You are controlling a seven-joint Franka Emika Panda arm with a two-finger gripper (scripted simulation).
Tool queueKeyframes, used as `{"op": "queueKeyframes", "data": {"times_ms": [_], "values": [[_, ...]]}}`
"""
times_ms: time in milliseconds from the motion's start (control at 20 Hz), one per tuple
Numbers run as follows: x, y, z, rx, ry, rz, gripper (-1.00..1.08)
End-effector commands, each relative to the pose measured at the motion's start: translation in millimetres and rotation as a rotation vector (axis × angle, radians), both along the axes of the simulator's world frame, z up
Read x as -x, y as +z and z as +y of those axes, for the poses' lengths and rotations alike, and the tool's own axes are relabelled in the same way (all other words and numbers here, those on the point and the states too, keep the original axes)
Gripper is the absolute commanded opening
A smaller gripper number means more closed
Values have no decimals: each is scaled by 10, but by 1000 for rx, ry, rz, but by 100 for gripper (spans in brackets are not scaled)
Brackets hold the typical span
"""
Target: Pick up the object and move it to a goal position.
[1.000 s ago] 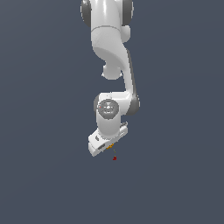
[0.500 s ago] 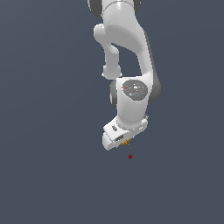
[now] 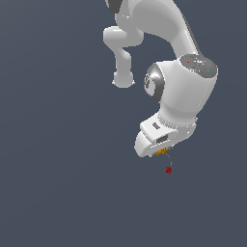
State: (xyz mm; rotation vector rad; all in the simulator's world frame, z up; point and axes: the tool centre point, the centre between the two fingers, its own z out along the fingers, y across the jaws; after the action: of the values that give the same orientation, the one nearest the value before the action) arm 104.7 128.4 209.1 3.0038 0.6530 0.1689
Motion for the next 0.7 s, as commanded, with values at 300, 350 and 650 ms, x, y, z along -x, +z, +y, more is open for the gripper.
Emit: {"op": "queueKeyframes", "data": {"times_ms": [300, 350, 650], "values": [[-163, 640, 535, 10, -83, -41, -100], [-181, 700, 586, 11, -91, -45, -100], [-273, 996, 833, 16, -129, -63, -100]]}}
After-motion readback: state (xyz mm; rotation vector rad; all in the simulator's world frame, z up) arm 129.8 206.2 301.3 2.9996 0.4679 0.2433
